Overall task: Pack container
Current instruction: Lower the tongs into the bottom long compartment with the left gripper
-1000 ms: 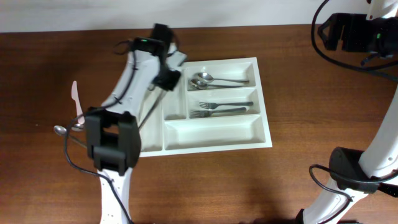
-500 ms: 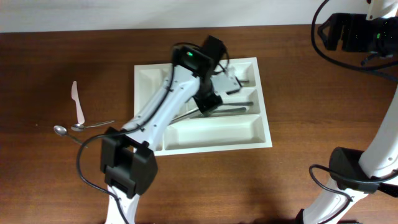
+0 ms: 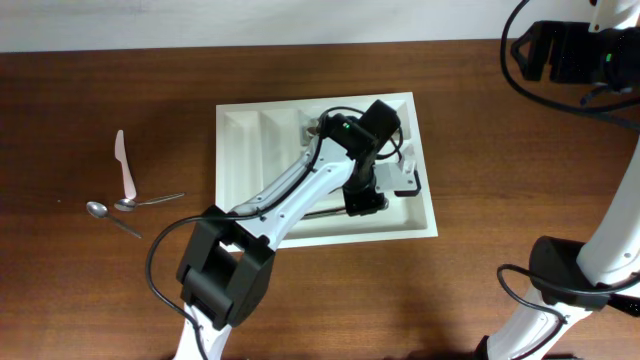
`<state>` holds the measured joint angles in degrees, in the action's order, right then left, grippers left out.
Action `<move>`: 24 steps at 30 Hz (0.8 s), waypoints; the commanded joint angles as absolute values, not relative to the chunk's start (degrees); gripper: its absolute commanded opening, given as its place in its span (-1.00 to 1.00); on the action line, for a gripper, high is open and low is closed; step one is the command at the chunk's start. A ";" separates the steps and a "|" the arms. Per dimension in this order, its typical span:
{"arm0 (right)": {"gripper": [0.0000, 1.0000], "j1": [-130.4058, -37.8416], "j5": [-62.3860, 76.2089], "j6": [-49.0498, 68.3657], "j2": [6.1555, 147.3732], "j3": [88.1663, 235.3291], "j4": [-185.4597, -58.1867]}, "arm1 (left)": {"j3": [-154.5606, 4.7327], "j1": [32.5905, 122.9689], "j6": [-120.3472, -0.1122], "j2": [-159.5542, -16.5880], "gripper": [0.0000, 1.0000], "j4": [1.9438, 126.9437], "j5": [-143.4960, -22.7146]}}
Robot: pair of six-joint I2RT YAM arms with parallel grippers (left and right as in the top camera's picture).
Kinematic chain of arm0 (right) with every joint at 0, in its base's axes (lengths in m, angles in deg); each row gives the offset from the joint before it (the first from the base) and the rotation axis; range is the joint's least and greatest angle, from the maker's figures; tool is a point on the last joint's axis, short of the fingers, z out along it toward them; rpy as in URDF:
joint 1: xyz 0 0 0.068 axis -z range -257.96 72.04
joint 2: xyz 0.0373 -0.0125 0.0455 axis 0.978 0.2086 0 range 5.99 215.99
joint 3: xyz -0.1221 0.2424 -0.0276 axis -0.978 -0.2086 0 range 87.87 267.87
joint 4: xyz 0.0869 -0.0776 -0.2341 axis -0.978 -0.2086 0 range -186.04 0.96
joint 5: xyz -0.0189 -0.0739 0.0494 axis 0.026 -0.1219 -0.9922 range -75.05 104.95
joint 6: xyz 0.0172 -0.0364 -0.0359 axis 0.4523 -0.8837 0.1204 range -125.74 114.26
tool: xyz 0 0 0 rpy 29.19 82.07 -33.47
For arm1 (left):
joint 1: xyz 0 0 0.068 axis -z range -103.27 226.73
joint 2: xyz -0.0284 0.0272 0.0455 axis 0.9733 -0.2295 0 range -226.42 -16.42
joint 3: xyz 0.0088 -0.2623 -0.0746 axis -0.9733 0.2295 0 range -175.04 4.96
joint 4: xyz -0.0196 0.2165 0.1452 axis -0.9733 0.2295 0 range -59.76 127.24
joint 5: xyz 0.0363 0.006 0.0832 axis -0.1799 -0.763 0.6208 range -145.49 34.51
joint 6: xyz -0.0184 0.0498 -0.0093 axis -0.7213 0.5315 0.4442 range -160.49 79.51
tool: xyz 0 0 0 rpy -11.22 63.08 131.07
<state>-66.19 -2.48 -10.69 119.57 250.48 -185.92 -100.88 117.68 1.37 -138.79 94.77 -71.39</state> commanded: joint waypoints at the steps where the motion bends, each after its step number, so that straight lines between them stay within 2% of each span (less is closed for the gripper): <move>1: 0.98 -65.97 -2.39 -10.80 119.88 251.11 -185.74 | -99.07 117.35 2.90 -138.33 -0.96 92.91 -72.70; 3: 0.98 -65.97 -2.39 -10.80 119.88 251.11 -185.74 | -98.93 117.35 2.88 -138.33 -0.91 92.50 -72.72; 5: 0.98 -65.97 -2.39 -10.80 119.88 251.11 -185.74 | -98.91 117.35 2.86 -138.33 -0.67 92.21 -72.70; 7: 0.98 -65.97 -2.39 -10.80 119.88 251.11 -185.74 | -98.91 117.35 2.84 -138.33 -0.35 91.93 -72.70; 11: 0.98 -65.97 -2.39 -10.80 119.88 251.11 -185.74 | -99.61 117.26 1.22 -138.09 -0.17 92.02 -71.74; 12: 0.98 -65.97 -2.39 -10.80 119.88 251.11 -185.74 | -100.44 117.00 -1.38 -137.83 -0.04 92.43 -70.21; 13: 0.97 -65.97 -2.39 -10.80 119.88 251.11 -185.74 | -101.27 116.61 -3.22 -137.59 0.00 93.04 -68.75; 18: 0.98 -65.97 -2.39 -10.82 119.88 251.11 -185.74 | -108.66 112.89 -9.99 -133.65 0.04 98.49 -58.14; 21: 0.98 -65.97 -2.39 -10.80 119.88 251.11 -185.74 | -112.68 108.35 -15.70 -129.59 0.21 100.58 -47.46; 24: 0.98 -65.97 -2.39 -10.80 119.88 251.11 -185.74 | -113.82 101.81 -23.81 -125.59 0.54 100.78 -39.46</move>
<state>-66.19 -2.48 -10.67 119.57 250.48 -185.92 -110.80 108.43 -12.90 -133.09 100.15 -52.55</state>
